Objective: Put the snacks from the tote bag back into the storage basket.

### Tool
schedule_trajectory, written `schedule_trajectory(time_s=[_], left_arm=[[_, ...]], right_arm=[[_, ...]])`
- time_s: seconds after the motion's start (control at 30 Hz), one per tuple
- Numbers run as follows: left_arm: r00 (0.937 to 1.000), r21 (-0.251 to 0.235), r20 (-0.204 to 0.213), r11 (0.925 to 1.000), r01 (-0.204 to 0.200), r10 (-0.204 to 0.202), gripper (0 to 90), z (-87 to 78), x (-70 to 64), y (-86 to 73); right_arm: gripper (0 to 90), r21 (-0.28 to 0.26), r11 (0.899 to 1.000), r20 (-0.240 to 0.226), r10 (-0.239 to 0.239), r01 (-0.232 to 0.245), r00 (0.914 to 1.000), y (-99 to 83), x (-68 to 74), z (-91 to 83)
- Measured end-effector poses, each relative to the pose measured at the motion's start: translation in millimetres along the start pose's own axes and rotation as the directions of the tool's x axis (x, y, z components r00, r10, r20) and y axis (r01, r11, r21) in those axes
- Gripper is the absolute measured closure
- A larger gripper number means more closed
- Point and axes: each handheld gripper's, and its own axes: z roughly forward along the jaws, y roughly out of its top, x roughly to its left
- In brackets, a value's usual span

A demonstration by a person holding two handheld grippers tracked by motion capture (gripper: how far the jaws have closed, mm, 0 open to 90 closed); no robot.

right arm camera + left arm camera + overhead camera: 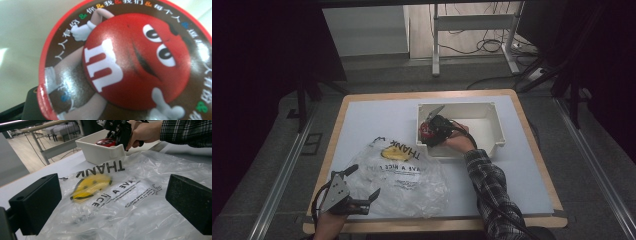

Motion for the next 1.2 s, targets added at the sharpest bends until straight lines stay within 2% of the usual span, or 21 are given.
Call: schedule_trajectory(time_s=[0.57, 0.87, 1.2], left_arm=[[0.9999, 0.008, 0.002, 0.9999, -0.011, 0.011, 0.4, 0.2, -0.6, 0.2], [1.0, 0.005, 0.002, 1.0, -0.008, 0.008, 0.4, 0.5, -1.1, 0.1], [1.0, 0.006, 0.002, 0.9999, -0.01, 0.01, 0.4, 0.7, -1.4, 0.1]], right_arm=[[24.8, -0.009, 1.0, 0.003, 0.005, -0.005, 1.0, -2.0, -1.0, 0.9], [17.7, -0.008, 1.0, -0.013, 0.0, 0.0, 0.9999, -1.1, -0.5, 3.1], [13.7, -0.017, 1.0, -0.027, 0.013, -0.013, 0.9996, -0.7, -0.2, -0.2]])
